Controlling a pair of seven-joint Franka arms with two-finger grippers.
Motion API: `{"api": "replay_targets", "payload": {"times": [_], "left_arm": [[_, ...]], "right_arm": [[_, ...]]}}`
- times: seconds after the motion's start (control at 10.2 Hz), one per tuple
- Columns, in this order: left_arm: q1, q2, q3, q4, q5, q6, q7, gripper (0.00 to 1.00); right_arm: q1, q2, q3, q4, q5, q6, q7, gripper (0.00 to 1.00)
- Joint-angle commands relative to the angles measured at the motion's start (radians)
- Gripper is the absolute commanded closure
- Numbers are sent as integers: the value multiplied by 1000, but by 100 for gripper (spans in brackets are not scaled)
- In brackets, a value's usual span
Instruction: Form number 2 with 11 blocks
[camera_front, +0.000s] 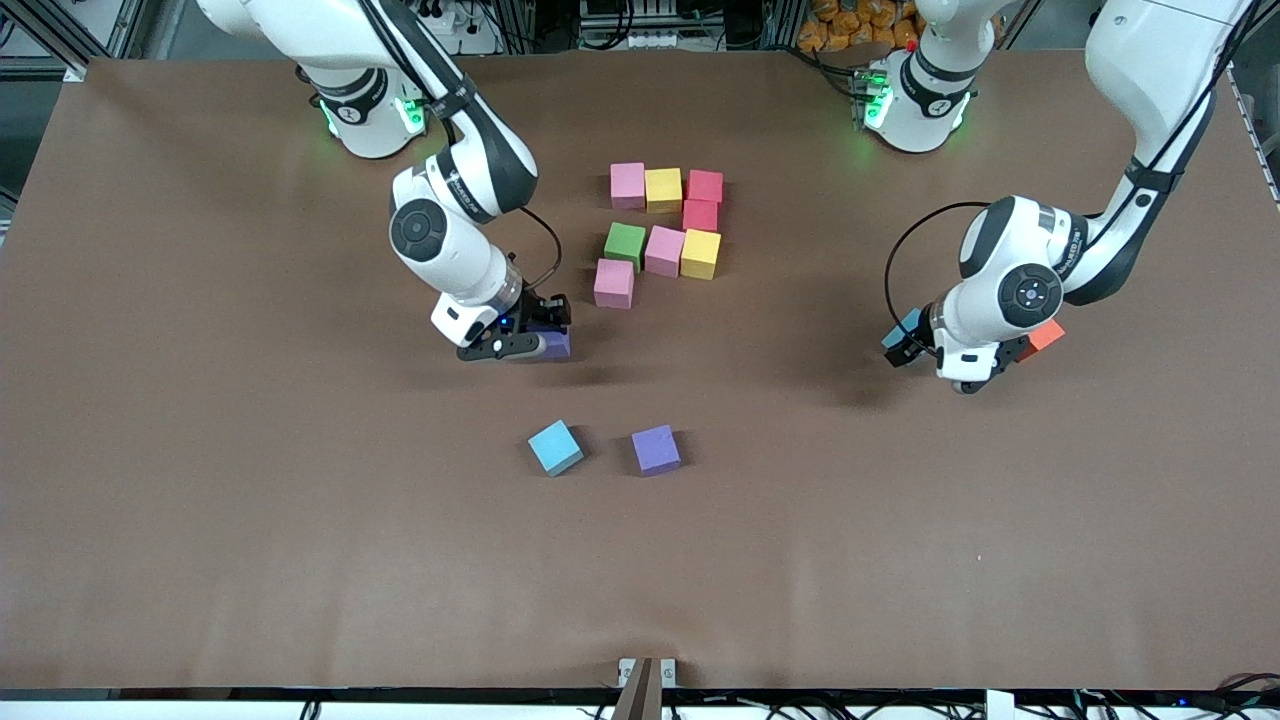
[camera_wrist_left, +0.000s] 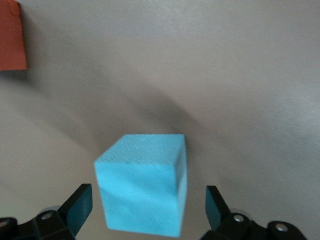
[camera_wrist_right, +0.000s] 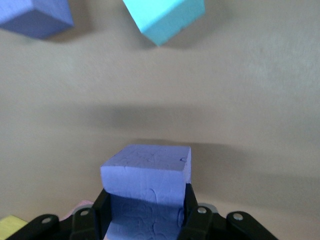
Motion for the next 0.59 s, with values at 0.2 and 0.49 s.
{"api": "replay_targets", "payload": {"times": [0.2, 0.49], "left_arm": [[24, 20, -5, -28, 38, 50, -38, 0], [23, 57, -5, -25, 102, 71, -118, 29]], "right_arm": [[114, 71, -24, 99, -5, -4, 246, 65], [223, 122, -101, 150, -8, -3, 341, 67]]}}
